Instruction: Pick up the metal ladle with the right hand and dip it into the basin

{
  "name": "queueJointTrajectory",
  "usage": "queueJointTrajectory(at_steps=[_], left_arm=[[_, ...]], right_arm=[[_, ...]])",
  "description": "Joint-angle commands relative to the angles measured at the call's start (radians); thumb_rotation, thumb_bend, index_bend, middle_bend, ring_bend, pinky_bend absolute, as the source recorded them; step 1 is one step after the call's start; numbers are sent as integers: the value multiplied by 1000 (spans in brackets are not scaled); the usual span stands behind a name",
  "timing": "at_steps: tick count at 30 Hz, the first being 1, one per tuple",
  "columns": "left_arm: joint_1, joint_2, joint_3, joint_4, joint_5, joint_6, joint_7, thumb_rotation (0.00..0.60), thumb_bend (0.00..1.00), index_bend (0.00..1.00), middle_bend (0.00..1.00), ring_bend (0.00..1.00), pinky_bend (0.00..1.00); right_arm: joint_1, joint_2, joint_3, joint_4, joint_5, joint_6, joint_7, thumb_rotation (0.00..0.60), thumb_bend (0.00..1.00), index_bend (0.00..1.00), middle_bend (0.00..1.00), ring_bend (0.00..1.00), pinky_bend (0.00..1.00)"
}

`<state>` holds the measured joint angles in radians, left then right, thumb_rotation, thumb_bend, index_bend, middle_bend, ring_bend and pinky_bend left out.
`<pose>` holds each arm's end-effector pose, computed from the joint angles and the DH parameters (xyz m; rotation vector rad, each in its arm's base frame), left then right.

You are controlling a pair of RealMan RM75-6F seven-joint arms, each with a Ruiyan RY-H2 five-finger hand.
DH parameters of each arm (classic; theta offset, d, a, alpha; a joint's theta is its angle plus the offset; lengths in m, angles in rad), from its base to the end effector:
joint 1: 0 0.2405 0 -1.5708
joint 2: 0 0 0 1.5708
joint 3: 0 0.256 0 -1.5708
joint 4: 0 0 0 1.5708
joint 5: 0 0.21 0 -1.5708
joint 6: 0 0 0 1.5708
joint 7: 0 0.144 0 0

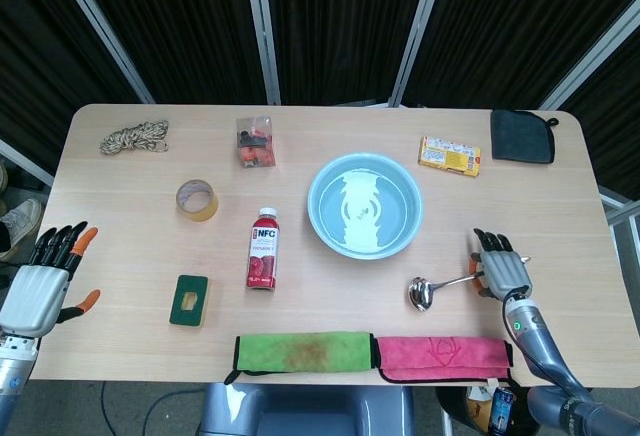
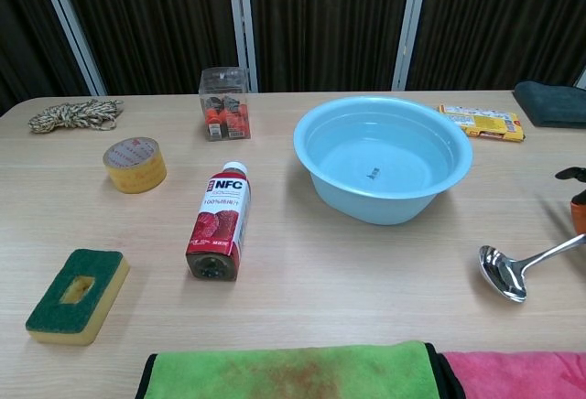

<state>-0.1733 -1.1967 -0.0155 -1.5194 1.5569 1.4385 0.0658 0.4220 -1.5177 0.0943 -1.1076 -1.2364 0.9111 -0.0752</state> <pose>-0.3036 0.2016 0.1284 -1.5511 -0.8133 -0.8872 -0.3431 -0.2972 0.0244 1.6192 -1.0904 0.5696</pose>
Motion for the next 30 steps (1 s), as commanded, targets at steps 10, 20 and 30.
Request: queueJointTrajectory(at_steps=[10, 20, 30], left_arm=[[-1, 2, 7, -3, 12, 0, -3, 600, 240, 0, 0, 0, 36], [2, 8, 13, -7, 24, 7, -15, 600, 242, 0, 0, 0, 36], [2, 14, 16, -8, 28, 5, -31, 600, 242, 0, 0, 0, 36]], right_arm=[[-38, 139, 11, -198, 12, 98, -93, 600, 436, 658, 0, 0, 0], [-48, 241, 14, -344, 31, 131, -176, 600, 439, 669, 0, 0, 0], [13, 378, 56, -535, 152, 89, -363, 600, 440, 672, 0, 0, 0]])
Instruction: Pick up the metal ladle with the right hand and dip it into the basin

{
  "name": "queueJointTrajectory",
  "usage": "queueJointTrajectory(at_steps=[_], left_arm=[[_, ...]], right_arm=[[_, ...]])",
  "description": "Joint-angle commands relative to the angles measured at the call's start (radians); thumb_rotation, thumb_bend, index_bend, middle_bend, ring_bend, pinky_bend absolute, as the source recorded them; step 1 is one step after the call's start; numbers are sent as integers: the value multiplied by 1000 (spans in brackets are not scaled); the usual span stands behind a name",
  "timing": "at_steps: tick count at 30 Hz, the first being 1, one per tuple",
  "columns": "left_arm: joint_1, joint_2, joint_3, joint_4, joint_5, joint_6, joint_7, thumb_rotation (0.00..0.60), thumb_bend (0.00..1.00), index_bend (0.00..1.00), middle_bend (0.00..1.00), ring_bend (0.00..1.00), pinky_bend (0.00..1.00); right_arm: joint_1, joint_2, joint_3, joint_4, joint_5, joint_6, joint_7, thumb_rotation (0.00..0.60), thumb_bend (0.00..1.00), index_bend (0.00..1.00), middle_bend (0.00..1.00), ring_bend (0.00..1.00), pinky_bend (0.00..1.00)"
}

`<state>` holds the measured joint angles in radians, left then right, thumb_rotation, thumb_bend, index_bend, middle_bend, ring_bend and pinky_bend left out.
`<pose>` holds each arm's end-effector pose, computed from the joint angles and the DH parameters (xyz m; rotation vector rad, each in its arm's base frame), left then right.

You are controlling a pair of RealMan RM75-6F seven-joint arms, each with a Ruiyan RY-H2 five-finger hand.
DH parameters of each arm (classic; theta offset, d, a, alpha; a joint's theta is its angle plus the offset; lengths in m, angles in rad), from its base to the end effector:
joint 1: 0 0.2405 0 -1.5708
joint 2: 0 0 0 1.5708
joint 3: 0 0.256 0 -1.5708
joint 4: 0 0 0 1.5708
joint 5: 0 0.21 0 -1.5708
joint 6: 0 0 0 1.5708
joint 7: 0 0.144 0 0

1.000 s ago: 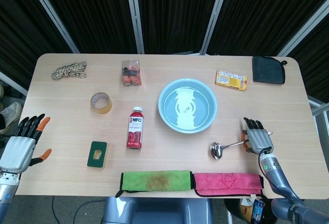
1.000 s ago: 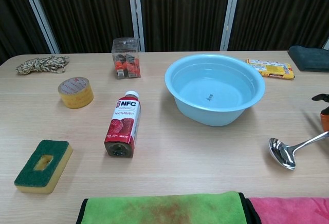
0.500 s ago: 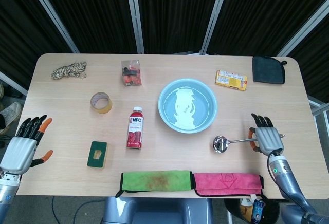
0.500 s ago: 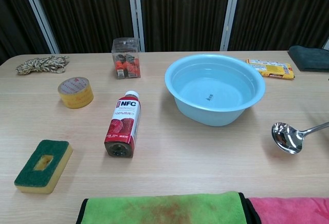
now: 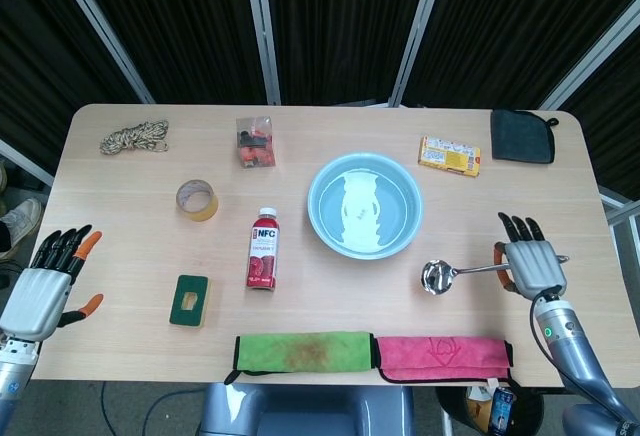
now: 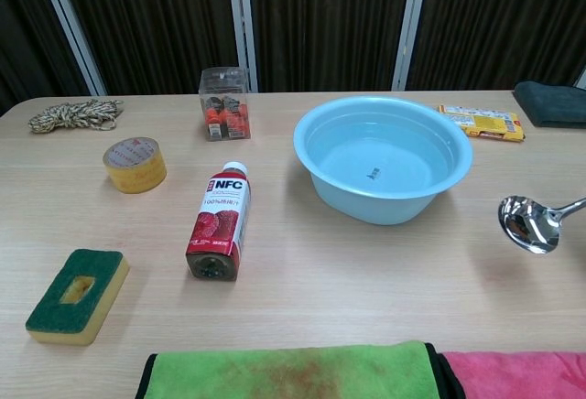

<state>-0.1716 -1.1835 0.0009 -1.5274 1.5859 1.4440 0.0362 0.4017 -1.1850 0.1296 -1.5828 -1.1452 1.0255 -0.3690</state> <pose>-0.3012 0.1969 0.1288 -1.5751 -0.8288 -0.9099 -0.2938 -0.2857 0.1060 1.6284 -0.9115 0.5511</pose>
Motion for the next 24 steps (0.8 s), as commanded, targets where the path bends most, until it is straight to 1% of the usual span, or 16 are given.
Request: queueJointTrajectory(at_steps=[1, 5, 6, 10, 11, 12, 16, 20, 24], left_arm=[[0, 2, 0, 0, -1, 0, -4, 600, 241, 0, 0, 0, 36], [1, 5, -4, 1, -9, -1, -11, 600, 240, 0, 0, 0, 36], [0, 5, -5, 2, -13, -3, -13, 600, 240, 0, 0, 0, 36], [-4, 4, -9, 5, -24, -15, -14, 600, 241, 0, 0, 0, 36], [-4, 4, -10, 5, -26, -17, -13, 600, 241, 0, 0, 0, 36], [-6, 4, -12, 6, -32, -21, -14, 600, 240, 0, 0, 0, 36], [-7, 5, -21, 10, -50, -26, -18, 600, 243, 0, 0, 0, 36], [-9, 6, -28, 12, -65, -33, -23, 600, 240, 0, 0, 0, 36], [-10, 7, -32, 13, -73, -38, -28, 600, 240, 0, 0, 0, 36]], right_arm=[[45, 55, 27, -74, 83, -35, -90, 600, 441, 672, 0, 0, 0], [105, 89, 53, -124, 196, -75, -189, 600, 442, 672, 0, 0, 0], [127, 99, 59, -140, 238, -90, -220, 600, 441, 672, 0, 0, 0], [193, 127, 82, -184, 361, -124, -284, 600, 444, 675, 0, 0, 0], [202, 130, 83, -188, 377, -127, -293, 600, 446, 677, 0, 0, 0], [230, 138, 88, -196, 418, -129, -326, 600, 447, 678, 0, 0, 0], [301, 154, 96, -230, 527, -113, -406, 600, 448, 678, 0, 0, 0], [362, 167, 96, -264, 610, -84, -472, 600, 450, 678, 0, 0, 0], [416, 172, 101, -300, 683, -65, -510, 600, 450, 678, 0, 0, 0]])
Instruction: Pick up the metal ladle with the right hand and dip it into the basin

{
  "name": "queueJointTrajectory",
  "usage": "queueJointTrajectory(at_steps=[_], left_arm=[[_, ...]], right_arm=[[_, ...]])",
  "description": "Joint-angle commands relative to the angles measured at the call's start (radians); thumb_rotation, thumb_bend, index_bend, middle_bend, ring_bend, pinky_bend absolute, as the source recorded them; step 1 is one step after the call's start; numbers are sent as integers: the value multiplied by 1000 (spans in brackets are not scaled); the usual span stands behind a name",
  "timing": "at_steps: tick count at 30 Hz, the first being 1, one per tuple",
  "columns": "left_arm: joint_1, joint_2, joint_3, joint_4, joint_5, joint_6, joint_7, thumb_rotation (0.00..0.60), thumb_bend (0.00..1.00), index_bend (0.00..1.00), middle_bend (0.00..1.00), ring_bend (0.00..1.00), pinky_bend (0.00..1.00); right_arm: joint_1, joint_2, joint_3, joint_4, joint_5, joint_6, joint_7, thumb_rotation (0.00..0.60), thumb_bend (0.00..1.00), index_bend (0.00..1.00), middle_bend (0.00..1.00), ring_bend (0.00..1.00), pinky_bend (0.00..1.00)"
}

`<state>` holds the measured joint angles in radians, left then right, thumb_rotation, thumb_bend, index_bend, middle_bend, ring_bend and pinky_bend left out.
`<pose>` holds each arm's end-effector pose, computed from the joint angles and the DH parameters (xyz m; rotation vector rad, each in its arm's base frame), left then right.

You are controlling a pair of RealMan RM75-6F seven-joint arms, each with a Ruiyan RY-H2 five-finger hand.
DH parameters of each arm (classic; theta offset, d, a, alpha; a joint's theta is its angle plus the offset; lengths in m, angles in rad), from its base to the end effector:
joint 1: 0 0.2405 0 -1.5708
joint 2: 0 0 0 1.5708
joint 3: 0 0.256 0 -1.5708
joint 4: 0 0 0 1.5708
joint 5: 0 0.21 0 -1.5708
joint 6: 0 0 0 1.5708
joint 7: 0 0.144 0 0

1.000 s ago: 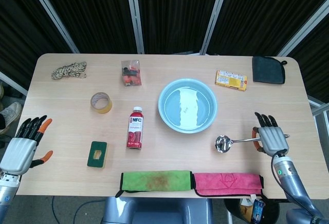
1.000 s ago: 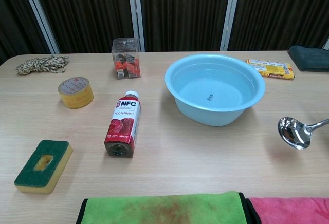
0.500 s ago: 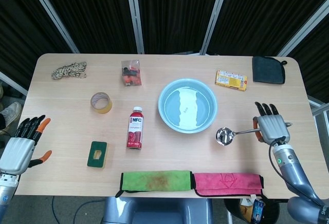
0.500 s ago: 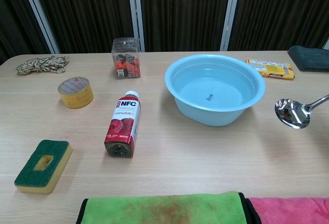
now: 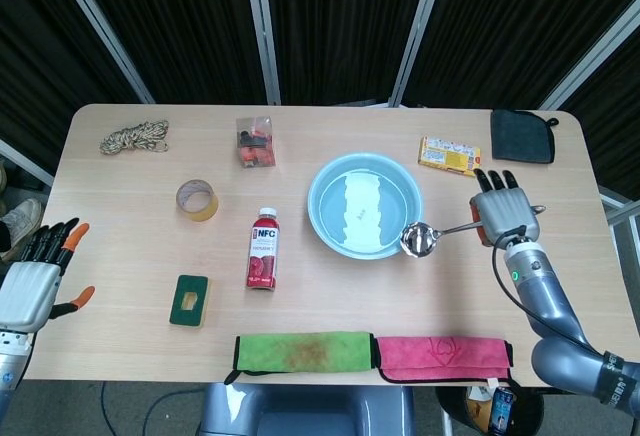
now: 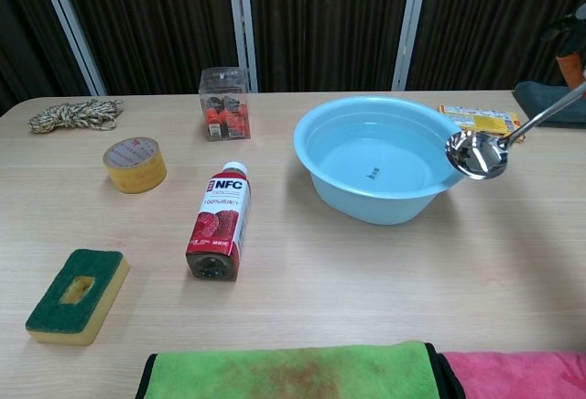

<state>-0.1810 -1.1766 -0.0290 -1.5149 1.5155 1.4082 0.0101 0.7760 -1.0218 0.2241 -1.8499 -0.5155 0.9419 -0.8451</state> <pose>-0.3110 0.2079 0.1361 -1.5154 -0.8667 -0.8842 -0.1863 -0.3582 0.1346 1.6817 -0.8450 0.4031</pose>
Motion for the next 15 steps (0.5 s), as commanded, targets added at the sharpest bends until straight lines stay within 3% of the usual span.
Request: queueJointTrajectory(at_steps=[1, 7, 15], left_arm=[[-1, 1, -3, 0, -5, -4, -3, 600, 240, 0, 0, 0, 36], [-2, 4, -5, 2, -9, -5, -14, 600, 241, 0, 0, 0, 36], [-8, 4, -4, 9, -16, -22, -17, 600, 241, 0, 0, 0, 36]], right_arm=[[54, 7, 6, -37, 69, 20, -42, 600, 450, 678, 0, 0, 0], [140, -43, -3, -30, 161, 32, -96, 600, 451, 679, 0, 0, 0], [248, -169, -26, 93, 278, -6, -133, 600, 450, 678, 0, 0, 0]])
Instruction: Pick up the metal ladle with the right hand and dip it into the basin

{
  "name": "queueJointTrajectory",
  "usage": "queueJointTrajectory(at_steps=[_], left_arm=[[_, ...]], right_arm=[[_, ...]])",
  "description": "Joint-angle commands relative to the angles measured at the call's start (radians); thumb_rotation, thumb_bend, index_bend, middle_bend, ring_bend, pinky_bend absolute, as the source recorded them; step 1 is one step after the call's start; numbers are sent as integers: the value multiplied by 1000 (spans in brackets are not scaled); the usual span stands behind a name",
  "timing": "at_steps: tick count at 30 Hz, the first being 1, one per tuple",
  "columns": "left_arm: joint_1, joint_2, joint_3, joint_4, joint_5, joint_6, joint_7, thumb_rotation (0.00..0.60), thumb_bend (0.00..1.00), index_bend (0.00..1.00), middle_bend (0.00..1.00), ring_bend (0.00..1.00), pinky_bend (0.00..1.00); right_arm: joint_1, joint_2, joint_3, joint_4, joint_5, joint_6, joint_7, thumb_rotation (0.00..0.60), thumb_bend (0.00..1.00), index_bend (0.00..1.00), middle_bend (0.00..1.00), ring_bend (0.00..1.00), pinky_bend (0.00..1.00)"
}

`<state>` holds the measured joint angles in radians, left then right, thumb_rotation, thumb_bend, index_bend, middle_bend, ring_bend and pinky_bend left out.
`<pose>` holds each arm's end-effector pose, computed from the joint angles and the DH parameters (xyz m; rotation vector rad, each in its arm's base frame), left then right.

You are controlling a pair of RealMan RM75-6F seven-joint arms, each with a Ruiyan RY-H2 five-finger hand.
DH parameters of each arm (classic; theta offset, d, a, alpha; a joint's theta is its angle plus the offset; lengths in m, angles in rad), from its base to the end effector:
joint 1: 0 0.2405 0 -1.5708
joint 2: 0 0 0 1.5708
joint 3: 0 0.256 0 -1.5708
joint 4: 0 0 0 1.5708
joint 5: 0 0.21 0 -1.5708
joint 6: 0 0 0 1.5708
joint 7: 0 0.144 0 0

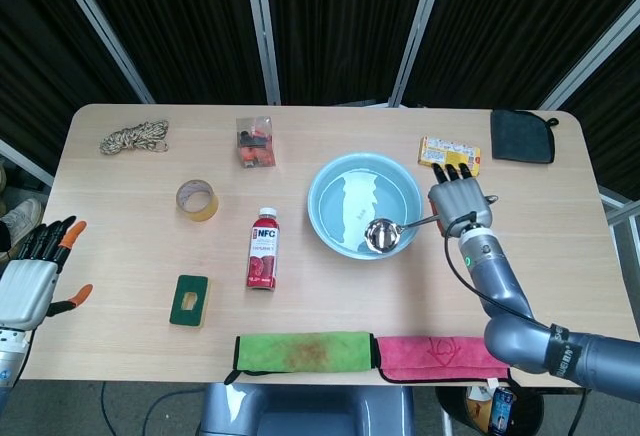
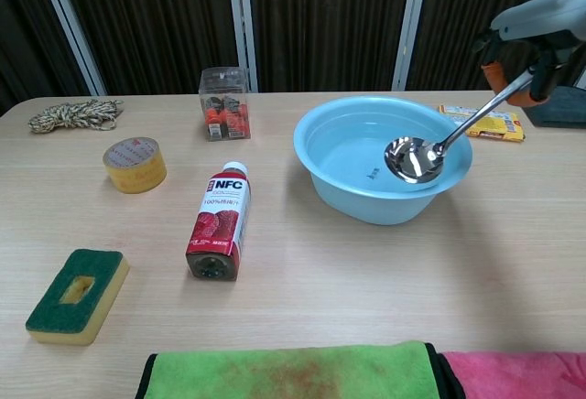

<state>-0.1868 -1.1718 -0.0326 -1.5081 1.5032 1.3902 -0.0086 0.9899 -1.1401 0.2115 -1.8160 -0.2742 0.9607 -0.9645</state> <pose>-0.3140 0.2109 0.1374 -1.5111 -0.8852 -0.8781 -0.1347 -0.3812 0.0932 1.7563 -0.8671 0.3842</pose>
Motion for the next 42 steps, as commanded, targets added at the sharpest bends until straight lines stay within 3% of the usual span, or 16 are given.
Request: queueJointTrajectory(at_steps=[1, 14, 27, 42], left_arm=[[-3, -2, -1, 3, -6, -6, 3, 600, 240, 0, 0, 0, 36], [-11, -13, -25, 14, -65, -34, 27, 600, 241, 0, 0, 0, 36], [-21, -20, -36, 21, -91, -55, 34, 600, 242, 0, 0, 0, 36], [-21, -13, -32, 16, -76, -48, 16, 600, 242, 0, 0, 0, 36]], right_arm=[[43, -65, -16, 78, 48, -34, -14, 600, 451, 678, 0, 0, 0], [141, -200, -24, 351, 133, -187, 28, 600, 453, 679, 0, 0, 0], [173, -328, -84, 588, 132, -318, 98, 600, 451, 679, 0, 0, 0], [174, -334, -142, 588, 121, -312, 152, 600, 453, 680, 0, 0, 0]])
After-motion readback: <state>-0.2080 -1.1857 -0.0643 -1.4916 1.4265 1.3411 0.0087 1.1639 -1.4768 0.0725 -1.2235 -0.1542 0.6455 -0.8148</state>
